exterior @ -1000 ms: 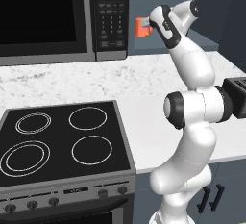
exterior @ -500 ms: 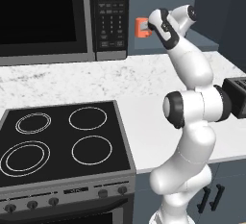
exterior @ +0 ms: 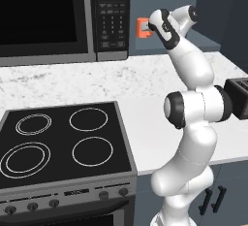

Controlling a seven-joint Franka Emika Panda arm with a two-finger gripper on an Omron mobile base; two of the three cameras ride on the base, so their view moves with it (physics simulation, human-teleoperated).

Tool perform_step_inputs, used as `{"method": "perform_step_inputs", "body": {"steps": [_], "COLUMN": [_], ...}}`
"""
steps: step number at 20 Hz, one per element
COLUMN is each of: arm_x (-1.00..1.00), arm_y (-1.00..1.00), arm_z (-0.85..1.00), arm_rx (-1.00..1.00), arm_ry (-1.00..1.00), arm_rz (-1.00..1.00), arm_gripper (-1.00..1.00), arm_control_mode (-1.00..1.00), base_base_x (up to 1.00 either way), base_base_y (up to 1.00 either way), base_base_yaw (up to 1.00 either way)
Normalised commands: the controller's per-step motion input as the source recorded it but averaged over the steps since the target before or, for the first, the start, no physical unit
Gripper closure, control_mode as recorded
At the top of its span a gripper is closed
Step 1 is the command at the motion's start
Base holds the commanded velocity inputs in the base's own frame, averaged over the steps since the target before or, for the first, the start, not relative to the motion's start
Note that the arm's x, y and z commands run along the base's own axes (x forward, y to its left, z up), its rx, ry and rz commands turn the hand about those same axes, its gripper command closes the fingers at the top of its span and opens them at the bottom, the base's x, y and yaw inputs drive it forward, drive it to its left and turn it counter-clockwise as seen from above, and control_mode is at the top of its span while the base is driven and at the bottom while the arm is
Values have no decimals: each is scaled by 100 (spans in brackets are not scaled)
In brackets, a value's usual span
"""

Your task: Gather all objects into one cabinet and sort the glasses and bowls to opposite sides.

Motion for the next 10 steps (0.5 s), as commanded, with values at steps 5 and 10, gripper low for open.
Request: {"method": "perform_step_inputs", "body": {"steps": [5, 10], "arm_x": [0, -6], "arm_y": [0, 0], "arm_z": [0, 0], "arm_rx": [0, 0], "arm_ry": [0, -1], "arm_rz": [0, 0], "arm_gripper": [100, 100], "arm_control_mode": [-100, -100], "base_base_x": [0, 0], "base_base_y": [0, 0], "base_base_yaw": [0, 0]}}
